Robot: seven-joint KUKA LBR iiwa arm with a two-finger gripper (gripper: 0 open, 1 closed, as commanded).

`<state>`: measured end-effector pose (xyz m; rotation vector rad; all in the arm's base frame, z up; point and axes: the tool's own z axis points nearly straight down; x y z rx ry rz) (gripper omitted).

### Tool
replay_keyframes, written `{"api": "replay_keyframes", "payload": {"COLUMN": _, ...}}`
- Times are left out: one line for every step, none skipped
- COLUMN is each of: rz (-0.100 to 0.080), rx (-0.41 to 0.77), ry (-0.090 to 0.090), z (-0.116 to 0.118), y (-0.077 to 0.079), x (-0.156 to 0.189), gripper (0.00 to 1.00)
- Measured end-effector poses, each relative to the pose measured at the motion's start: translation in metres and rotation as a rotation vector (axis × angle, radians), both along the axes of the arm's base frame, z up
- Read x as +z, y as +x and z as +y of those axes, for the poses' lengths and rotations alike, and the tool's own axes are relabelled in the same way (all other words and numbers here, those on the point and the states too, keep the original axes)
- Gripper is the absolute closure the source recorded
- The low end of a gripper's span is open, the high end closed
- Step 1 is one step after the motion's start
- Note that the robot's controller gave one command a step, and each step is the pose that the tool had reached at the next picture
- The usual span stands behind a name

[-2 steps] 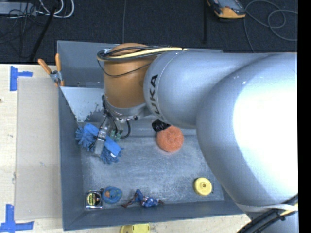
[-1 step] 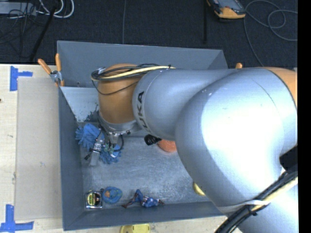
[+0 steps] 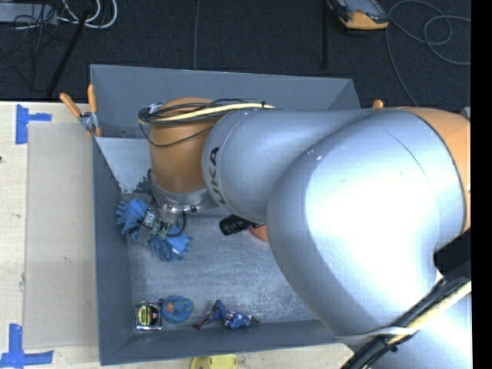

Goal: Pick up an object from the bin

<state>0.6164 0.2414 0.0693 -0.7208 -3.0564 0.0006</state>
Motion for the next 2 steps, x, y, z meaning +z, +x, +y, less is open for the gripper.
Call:
{"api": "replay_keyframes", "payload": {"rz": 0.0, "rx": 0.0, "ry": 0.0, "z": 0.0, "y": 0.0, "x": 0.0, "gripper": 1.0}}
{"api": "replay_keyframes", "payload": {"rz": 0.003, "rx": -0.001, "ry": -0.001, "z": -0.0004, "y": -0.0008, "x": 0.0033, "gripper": 1.0}}
